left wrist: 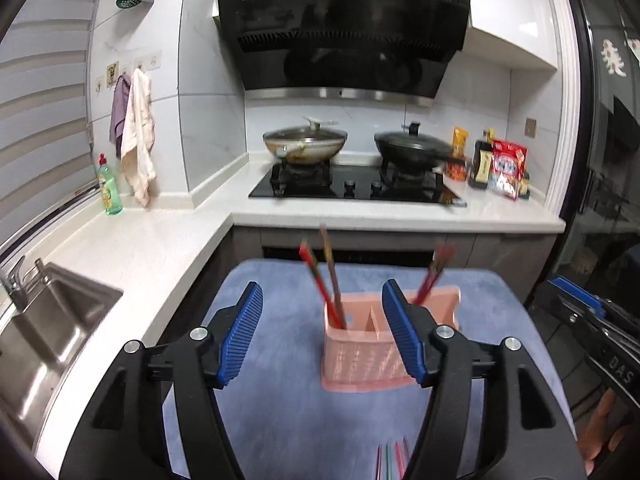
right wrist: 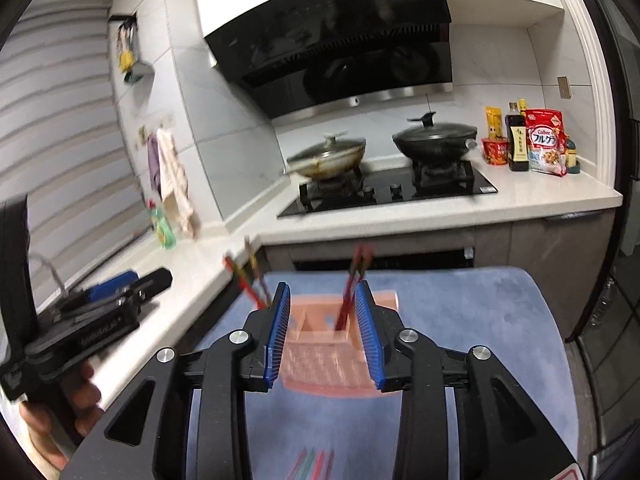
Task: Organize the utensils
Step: 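Move both open tools back over the remaining chopsticks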
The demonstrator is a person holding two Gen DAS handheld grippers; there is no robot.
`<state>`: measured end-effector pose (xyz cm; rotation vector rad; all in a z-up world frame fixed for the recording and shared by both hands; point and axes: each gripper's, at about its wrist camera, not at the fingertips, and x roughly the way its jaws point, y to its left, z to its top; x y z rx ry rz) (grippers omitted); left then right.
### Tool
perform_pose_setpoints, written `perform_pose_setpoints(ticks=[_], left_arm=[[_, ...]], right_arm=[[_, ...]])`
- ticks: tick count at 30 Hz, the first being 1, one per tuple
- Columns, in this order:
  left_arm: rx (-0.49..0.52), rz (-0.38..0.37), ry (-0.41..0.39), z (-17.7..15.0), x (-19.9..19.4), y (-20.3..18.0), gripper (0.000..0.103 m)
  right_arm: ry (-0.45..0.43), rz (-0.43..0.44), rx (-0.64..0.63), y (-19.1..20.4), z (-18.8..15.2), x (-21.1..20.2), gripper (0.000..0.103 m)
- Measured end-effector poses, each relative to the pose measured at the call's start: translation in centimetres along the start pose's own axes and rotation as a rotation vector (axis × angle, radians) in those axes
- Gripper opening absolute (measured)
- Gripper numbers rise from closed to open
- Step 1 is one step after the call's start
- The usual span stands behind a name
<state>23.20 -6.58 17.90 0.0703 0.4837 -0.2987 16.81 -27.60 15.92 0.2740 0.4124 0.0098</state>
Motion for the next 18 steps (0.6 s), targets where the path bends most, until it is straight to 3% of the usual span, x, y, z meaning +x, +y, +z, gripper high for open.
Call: perform_pose_setpoints(ticks=[9, 18], left_arm=[[-0.015, -0.010, 0.159, -9.6, -2.3, 0.7, 0.060], [0.000, 0.034, 0.317, -18.6, -3.0, 0.4, 0.064]], right_arm=[[0.107, -0.078, -0.022, -0.2, -8.6, -5.1, 0.034], [0.244, -0.107, -0.010, 0.5, -17.1, -6.5, 0.034]])
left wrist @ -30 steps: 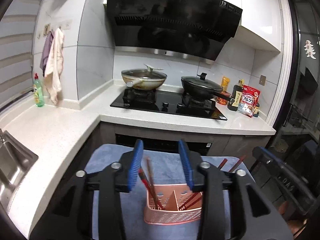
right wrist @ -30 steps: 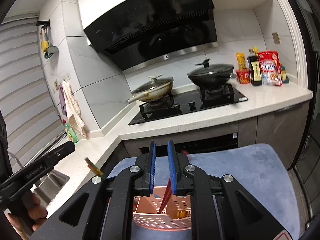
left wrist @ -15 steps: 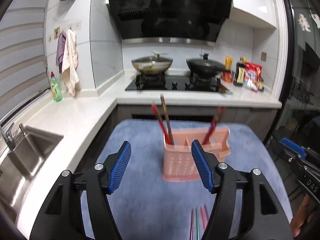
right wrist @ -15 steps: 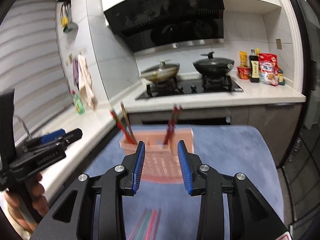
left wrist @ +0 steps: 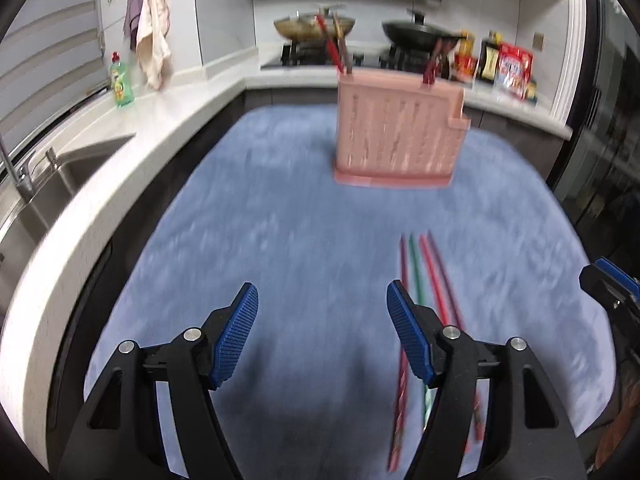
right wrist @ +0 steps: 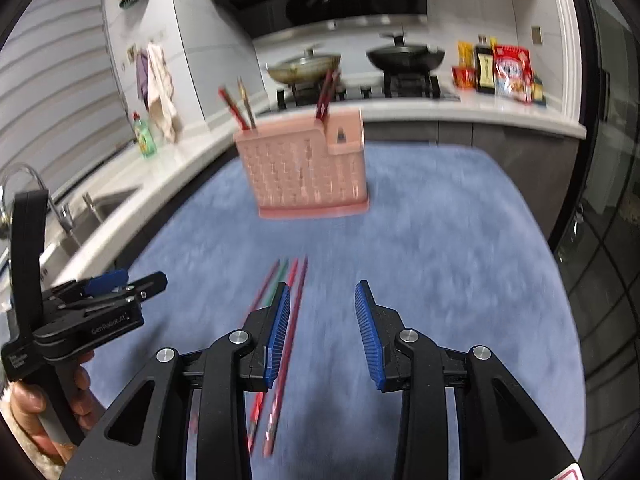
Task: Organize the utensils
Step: 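Move both open tools back over the remaining chopsticks, then grasp a dark red chopstick with the right tool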
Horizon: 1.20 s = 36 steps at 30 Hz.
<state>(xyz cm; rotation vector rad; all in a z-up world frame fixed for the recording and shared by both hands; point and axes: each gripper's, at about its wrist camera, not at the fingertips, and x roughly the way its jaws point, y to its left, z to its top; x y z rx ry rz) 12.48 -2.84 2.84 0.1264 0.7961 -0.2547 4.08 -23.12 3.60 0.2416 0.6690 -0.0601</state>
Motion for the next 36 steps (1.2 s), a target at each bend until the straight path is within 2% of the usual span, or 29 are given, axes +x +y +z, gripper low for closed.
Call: perform_pose_setpoints(ticks=[2, 5, 11, 20, 23, 27, 31, 33, 36], left_arm=[[0.002, -0.005, 0.038, -1.7, 0.3, 0.0, 0.064], [0.001, -0.004, 0.067, -3.5, 0.5, 0.0, 0.074], [0.000, 0.000, 0.108, -6.3, 0.9, 0.1, 0.075], [-0.007, -0.003, 0.137, -8.1, 0.9, 0.4, 0.075], [0.002, -0.012, 0.137, -8.3, 0.8, 0.3, 0.075], [0.008, -0.019, 0.138, -8.6, 0.7, 0.2, 0.075], [0.007, -0.034, 0.144, -8.8, 0.7, 0.1, 0.075], [0.007, -0.039, 0.145, -8.9, 0.7, 0.0, 0.075], [0.012, -0.048, 0.149, -9.0, 0.7, -0.3, 0.075]], right_arm=[[0.034, -0.008, 0.001, 0.3, -2.1, 0.5, 0.034], [0.067, -0.020, -0.011, 0.8, -4.3, 0.9, 0.034], [0.115, -0.005, -0.026, 2.2, -7.3, 1.6, 0.034], [0.166, 0.011, -0.040, 3.3, -9.3, 3.0, 0.032], [0.175, 0.017, -0.049, 3.7, -9.5, 3.4, 0.028], [0.193, 0.016, -0.053, 3.8, -9.9, 4.0, 0.018], [0.194, 0.018, -0.048, 3.7, -10.2, 4.2, 0.014], [0.192, 0.010, -0.052, 3.6, -10.3, 4.2, 0.008], [0.190, 0.008, -0.043, 3.2, -10.3, 4.3, 0.007]])
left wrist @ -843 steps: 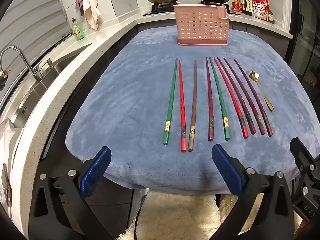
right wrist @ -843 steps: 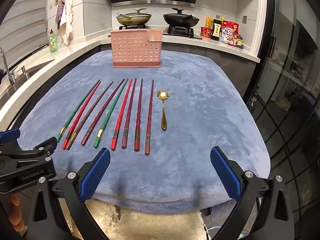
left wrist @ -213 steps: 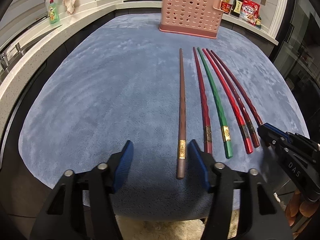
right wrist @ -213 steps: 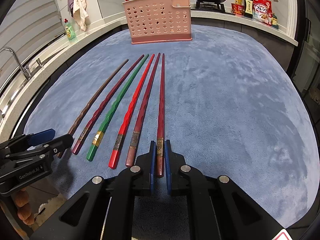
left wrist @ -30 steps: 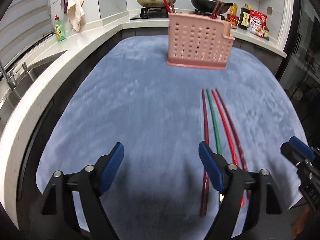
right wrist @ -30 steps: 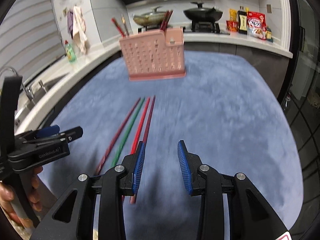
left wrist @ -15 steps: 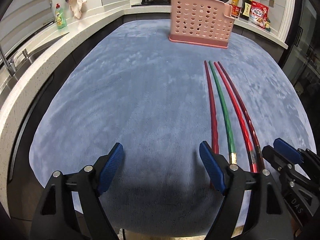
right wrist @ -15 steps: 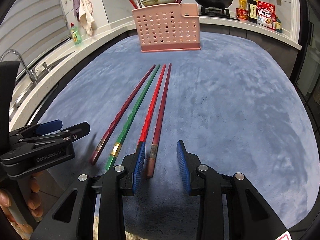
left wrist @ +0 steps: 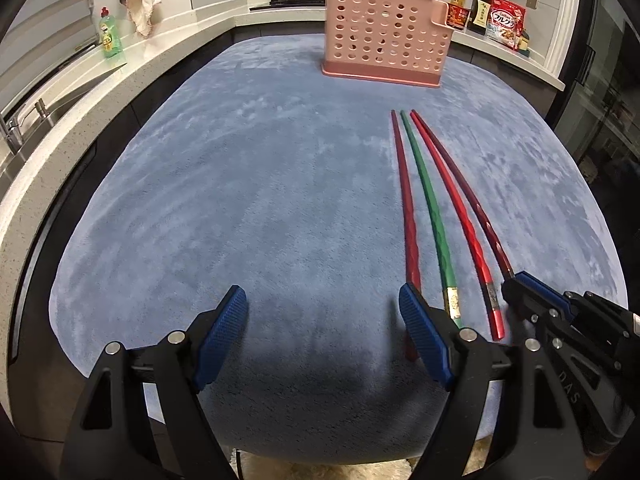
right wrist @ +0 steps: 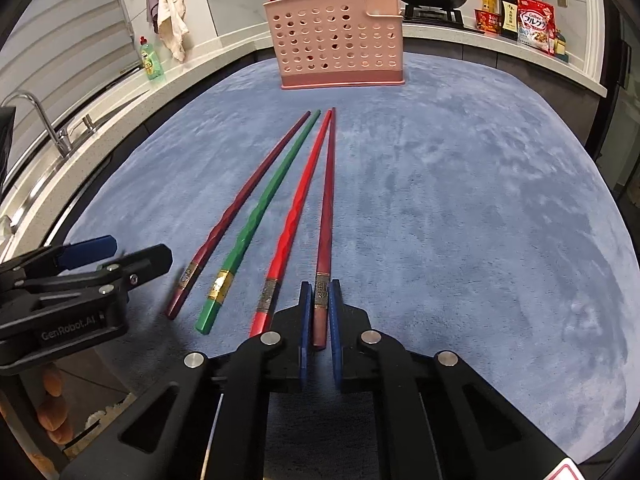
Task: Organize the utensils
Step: 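Grasp a dark red chopstick with the right tool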
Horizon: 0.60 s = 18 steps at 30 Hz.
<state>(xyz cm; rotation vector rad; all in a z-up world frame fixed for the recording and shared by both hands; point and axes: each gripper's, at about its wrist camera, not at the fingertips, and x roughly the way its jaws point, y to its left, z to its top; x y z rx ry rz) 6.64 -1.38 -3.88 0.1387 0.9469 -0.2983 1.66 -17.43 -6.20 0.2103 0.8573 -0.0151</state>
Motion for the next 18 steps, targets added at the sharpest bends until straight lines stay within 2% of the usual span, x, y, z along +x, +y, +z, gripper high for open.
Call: perform_pose_setpoints(ticks=[3, 6, 12, 14, 16, 18], left_arm=[[0.013, -0.009, -0.003, -0.1, -0.2, -0.5, 0.076], [0.021, -0.017, -0.009, -0.2, -0.3, -0.8, 0.083], [0.040, -0.020, -0.009, -0.3, 0.0, -1.6, 0.084], [0.039, -0.022, 0.009, -0.4, 0.5, -1.6, 0.082], [0.030, -0.036, 0.024, -0.5, 0.8, -1.4, 0.072], [0.029, -0.028, 0.023, -0.6, 1.0, -1.4, 0.068]], right_arm=[[-0.008, -0.028, 0.010, -0.5, 0.0, -0.1, 0.007], [-0.006, -0.029, 0.034, -1.3, 0.0, -0.2, 0.007], [-0.003, -0.022, 0.057, -1.8, 0.0, -0.3, 0.007], [-0.004, -0.024, 0.056, -1.8, 0.0, -0.3, 0.007], [-0.003, -0.020, 0.059, -1.9, 0.0, -0.3, 0.007], [-0.002, -0.018, 0.060, -1.8, 0.0, -0.3, 0.007]])
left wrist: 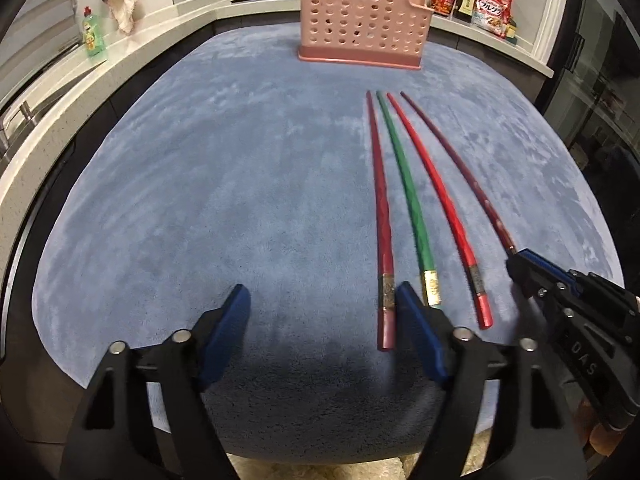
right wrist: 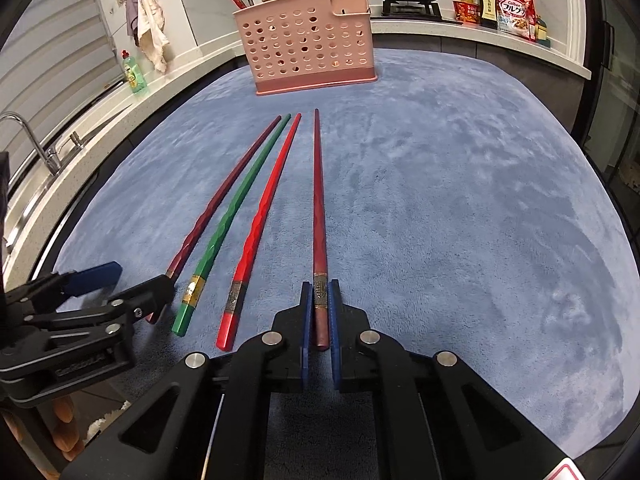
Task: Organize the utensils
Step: 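Grasp a dark red chopstick with the right tool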
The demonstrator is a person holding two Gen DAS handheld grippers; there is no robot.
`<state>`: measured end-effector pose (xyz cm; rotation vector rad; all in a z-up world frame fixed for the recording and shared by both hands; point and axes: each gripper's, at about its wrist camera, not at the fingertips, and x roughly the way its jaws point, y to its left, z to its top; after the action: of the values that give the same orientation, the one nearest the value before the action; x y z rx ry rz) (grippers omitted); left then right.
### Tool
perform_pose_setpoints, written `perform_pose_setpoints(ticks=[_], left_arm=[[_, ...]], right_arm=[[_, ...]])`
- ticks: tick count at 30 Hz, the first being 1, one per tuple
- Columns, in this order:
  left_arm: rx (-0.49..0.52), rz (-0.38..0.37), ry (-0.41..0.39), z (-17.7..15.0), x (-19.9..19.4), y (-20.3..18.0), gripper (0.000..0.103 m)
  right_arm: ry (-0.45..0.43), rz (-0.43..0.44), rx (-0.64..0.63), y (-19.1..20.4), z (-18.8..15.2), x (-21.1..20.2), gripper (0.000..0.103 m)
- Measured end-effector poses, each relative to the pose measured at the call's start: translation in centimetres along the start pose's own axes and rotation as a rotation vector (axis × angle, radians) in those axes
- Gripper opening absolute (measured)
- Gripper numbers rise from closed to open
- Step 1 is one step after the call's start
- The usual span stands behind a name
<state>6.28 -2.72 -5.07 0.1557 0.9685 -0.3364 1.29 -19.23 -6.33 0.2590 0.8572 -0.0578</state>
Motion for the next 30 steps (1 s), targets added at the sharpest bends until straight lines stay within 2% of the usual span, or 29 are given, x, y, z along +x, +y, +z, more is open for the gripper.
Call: perform_pose_setpoints(ticks=[3, 5, 7, 10, 22, 30], left_arm=[[0.003, -0.004, -0.004, -0.1, -0.1, 0.0, 0.057], [0.009, -0.005, -0.006, -0.1, -0.1, 0.0, 0.045], [0.019, -0.015, -0.006, -0.1, -0.2, -0.1, 0.026], [0.023, -0.032, 0.000, -0.1, -0.2, -0.2, 0.012], [0.006, -0.062, 0.028, 0.2, -0.4, -0.1, 0.008], [0.009, -0.063, 0.005, 1.2, -2.3, -0.1, 0.007]], right_arm=[[0.000, -0.001, -0.001, 0.0, 0.0, 0.0, 0.007], [0.000, -0.001, -0.002, -0.1, 0.0, 0.0, 0.007], [0.000, 0.000, -0.001, -0.1, 0.0, 0.0, 0.007], [0.001, 0.000, -0.001, 0.0, 0.0, 0.0, 0.007], [-0.003, 0.005, -0.001, 0.0, 0.1, -0.1, 0.007], [-0.057, 0.022, 0.015, -0.4, 1.7, -2.6, 0.007]])
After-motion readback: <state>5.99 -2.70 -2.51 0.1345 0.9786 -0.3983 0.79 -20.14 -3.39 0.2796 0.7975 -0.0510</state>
